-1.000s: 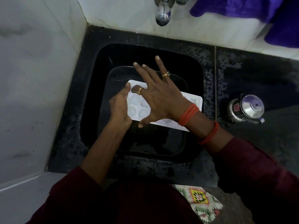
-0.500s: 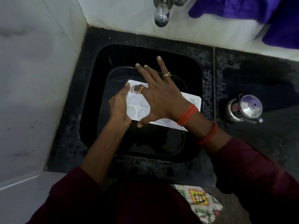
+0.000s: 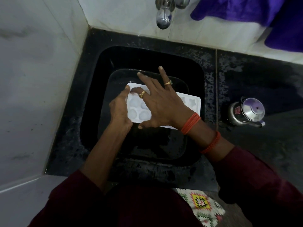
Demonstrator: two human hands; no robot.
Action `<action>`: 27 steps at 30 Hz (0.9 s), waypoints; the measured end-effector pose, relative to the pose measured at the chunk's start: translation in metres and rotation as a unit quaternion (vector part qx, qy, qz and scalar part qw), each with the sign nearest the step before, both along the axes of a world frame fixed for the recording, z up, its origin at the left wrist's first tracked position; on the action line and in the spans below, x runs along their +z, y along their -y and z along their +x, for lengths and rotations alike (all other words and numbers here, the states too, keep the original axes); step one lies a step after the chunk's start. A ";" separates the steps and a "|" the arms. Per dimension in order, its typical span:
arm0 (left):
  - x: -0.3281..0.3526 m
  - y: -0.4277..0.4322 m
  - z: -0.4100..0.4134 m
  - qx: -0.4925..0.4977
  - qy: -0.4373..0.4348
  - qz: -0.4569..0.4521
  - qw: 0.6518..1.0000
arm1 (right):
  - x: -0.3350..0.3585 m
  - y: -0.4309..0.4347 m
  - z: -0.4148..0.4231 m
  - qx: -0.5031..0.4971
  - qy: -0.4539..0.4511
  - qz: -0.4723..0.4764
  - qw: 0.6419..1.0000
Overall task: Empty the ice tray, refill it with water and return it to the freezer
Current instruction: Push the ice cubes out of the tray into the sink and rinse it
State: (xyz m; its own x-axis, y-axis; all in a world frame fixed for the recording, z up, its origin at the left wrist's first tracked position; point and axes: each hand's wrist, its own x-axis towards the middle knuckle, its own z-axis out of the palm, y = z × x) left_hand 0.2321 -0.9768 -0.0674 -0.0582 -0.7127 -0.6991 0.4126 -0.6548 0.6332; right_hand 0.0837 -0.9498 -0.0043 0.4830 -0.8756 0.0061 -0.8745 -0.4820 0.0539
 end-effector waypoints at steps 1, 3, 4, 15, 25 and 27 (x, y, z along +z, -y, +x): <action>0.002 0.000 0.000 -0.010 -0.013 0.003 1.000 | -0.004 -0.003 0.000 0.008 0.008 -0.007 1.000; 0.005 -0.002 0.000 0.013 -0.022 0.016 1.000 | -0.010 -0.008 0.002 0.031 0.006 -0.017 0.999; 0.005 -0.003 0.000 0.024 -0.023 0.021 0.999 | -0.012 -0.011 0.002 0.043 0.002 -0.020 0.999; 0.009 -0.005 0.004 0.036 -0.015 0.022 0.999 | -0.024 -0.055 0.015 0.096 0.073 -0.002 0.993; 0.013 -0.012 0.002 0.030 -0.005 0.015 0.999 | -0.033 -0.047 0.035 -0.133 0.131 0.003 0.982; 0.013 -0.014 0.001 0.014 -0.014 0.021 1.000 | -0.035 -0.038 0.034 -0.140 0.093 -0.006 0.986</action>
